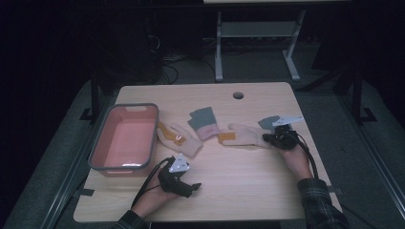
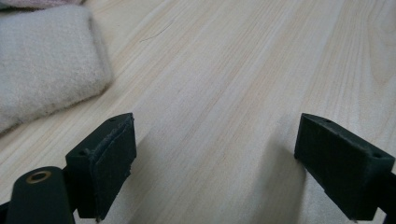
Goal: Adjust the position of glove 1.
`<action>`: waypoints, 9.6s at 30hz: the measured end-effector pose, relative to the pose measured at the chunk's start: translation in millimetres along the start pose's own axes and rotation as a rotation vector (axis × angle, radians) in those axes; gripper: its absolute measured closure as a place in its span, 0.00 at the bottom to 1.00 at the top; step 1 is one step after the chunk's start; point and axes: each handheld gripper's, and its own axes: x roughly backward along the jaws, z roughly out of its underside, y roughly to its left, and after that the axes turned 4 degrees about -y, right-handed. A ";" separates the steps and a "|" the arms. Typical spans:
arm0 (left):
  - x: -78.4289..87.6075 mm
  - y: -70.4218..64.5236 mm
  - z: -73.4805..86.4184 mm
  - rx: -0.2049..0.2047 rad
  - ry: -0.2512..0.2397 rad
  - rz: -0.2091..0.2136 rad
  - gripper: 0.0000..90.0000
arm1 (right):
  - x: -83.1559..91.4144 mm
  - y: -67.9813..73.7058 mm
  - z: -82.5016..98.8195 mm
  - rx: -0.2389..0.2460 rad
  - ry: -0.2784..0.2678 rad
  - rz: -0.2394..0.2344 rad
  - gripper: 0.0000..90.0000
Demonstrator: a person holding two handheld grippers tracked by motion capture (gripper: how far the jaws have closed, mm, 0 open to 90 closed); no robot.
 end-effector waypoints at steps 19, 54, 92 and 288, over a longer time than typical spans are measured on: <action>0.3 -0.1 -0.1 0.001 0.003 0.000 0.14 | 19.5 25.4 7.2 0.075 0.087 -0.088 1.00; 0.2 -0.2 0.2 0.000 0.000 -0.003 0.14 | 53.9 80.5 29.8 0.154 0.145 -0.279 1.00; 0.1 0.0 0.0 -0.003 -0.001 -0.006 0.14 | 24.0 89.8 15.7 0.230 0.157 -0.311 1.00; -50.4 28.2 -76.4 0.072 0.206 -0.018 1.00 | 62.0 50.1 76.7 0.036 -0.015 -0.026 0.14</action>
